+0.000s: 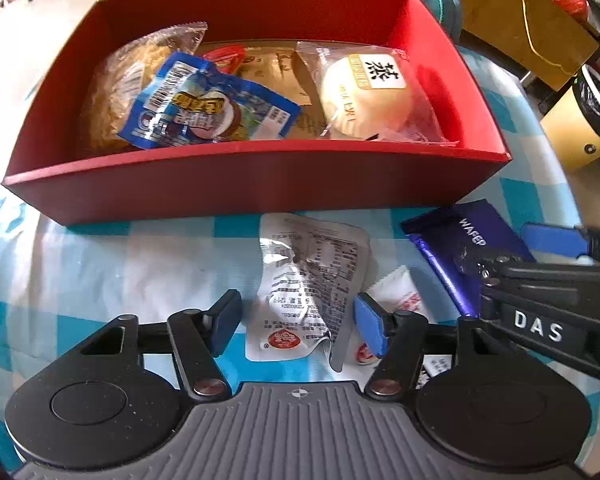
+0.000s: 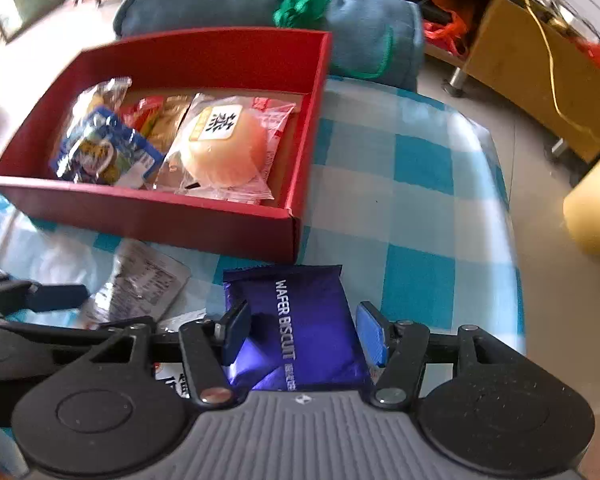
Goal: Organize snacks
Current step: 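Withdraw both grippers from the box toward the white spicy bag and purple biscuit pack, then grasp the purple WAFER BISCUIT pack with the right gripper and lift it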
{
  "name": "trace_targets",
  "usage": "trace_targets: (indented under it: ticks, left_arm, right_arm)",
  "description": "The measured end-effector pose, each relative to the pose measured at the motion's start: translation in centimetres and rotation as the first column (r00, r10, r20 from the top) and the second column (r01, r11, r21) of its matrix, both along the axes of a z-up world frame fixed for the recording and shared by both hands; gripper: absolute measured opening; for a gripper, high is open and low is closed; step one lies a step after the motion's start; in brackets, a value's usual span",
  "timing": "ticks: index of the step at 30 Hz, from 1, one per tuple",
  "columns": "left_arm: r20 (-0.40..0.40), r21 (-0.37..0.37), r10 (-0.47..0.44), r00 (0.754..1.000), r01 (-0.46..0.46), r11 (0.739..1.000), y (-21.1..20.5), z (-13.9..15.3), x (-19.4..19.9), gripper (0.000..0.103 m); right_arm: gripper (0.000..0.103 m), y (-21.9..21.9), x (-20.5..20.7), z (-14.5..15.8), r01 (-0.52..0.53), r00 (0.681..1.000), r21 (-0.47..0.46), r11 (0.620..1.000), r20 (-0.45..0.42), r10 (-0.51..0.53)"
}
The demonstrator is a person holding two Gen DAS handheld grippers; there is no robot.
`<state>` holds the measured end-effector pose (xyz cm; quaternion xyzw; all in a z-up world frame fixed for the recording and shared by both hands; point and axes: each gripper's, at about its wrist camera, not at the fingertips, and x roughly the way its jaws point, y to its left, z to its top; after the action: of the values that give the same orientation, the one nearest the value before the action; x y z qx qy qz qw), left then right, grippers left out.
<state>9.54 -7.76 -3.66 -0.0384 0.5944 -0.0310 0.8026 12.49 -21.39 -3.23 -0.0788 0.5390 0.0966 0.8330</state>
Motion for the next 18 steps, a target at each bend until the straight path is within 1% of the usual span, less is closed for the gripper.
trace_targets:
  ticks: [1, 2, 4, 7, 10, 13, 14, 15, 16, 18]
  left_arm:
    - [-0.004, -0.002, -0.007, 1.0, 0.007, 1.0, 0.1, 0.0, 0.1, 0.074]
    - [-0.008, -0.001, -0.014, 1.0, 0.014, 1.0, 0.1, -0.1, 0.3, 0.078]
    - [-0.021, 0.0, -0.056, 0.998, 0.056, 0.998, 0.2, -0.2, 0.6, 0.087]
    - [-0.03, 0.028, -0.134, 0.991, 0.135, 0.99, 0.1, -0.3, 1.1, 0.089]
    - [-0.017, 0.081, -0.207, 0.978, 0.208, 0.975, -0.6, -0.3, 1.8, 0.092]
    - [-0.012, 0.097, -0.278, 0.961, 0.278, 0.956, -1.4, -0.4, 1.8, 0.093]
    - [-0.011, 0.103, -0.287, 0.958, 0.287, 0.952, -1.6, -0.4, 1.9, 0.094]
    - [-0.011, 0.104, -0.279, 0.96, 0.279, 0.955, -1.7, -0.5, 2.2, 0.094]
    - [-0.021, 0.095, -0.268, 0.963, 0.269, 0.959, -1.6, -0.6, 2.5, 0.093]
    - [-0.032, 0.053, -0.243, 0.97, 0.244, 0.968, -1.2, -0.9, 3.0, 0.091]
  right_arm:
    - [0.053, 0.2, 0.2, -0.1, -0.009, 1.0, -0.01, 1.0, 0.001, 0.009]
    - [0.054, 0.2, 0.3, -0.2, -0.011, 1.0, -0.014, 1.0, 0.001, 0.011]
    - [0.054, 0.2, 0.6, -0.4, -0.021, 1.0, -0.003, 1.0, -0.01, 0.021]
    - [0.057, 0.8, 0.6, -0.8, -0.053, 0.998, -0.006, 0.999, -0.019, 0.053]
    - [0.058, 1.6, 0.6, -1.0, -0.067, 0.998, -0.034, 0.997, -0.011, 0.067]
    - [0.06, 2.1, 0.7, -1.2, -0.06, 0.998, -0.043, 0.997, -0.011, 0.06]
    - [0.062, 2.1, 0.7, -1.3, -0.051, 0.999, -0.041, 0.998, -0.013, 0.051]
    - [0.063, 2.2, 0.8, -1.6, -0.044, 0.999, -0.041, 0.998, -0.016, 0.043]
    - [0.063, 2.2, 0.8, -1.8, -0.029, 0.999, -0.041, 0.999, -0.016, 0.029]
    - [0.064, 1.9, 1.1, -2.1, 0.002, 1.0, -0.025, 1.0, -0.031, -0.003]
